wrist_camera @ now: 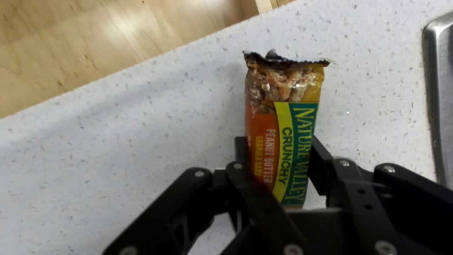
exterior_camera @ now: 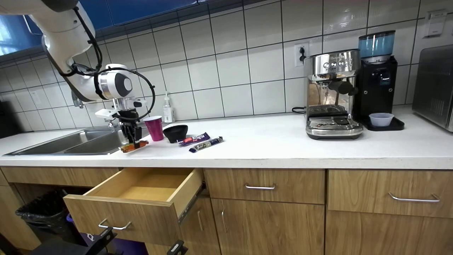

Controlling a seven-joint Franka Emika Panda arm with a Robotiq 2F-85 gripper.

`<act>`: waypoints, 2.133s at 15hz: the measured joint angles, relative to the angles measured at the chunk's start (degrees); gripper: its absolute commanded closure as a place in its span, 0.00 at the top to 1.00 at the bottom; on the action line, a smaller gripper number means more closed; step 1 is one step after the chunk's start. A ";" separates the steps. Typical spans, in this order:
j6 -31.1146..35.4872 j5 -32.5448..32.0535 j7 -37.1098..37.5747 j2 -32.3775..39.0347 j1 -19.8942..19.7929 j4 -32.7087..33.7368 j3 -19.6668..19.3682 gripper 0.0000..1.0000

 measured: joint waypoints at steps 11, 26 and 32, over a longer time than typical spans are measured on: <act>1.09 -1.55 -0.01 -8.58 1.55 -14.00 0.99 0.17; 7.29 -7.99 -0.07 -16.53 2.33 -31.79 2.45 0.17; 7.29 -10.28 -0.12 -16.60 2.33 -33.13 2.43 0.17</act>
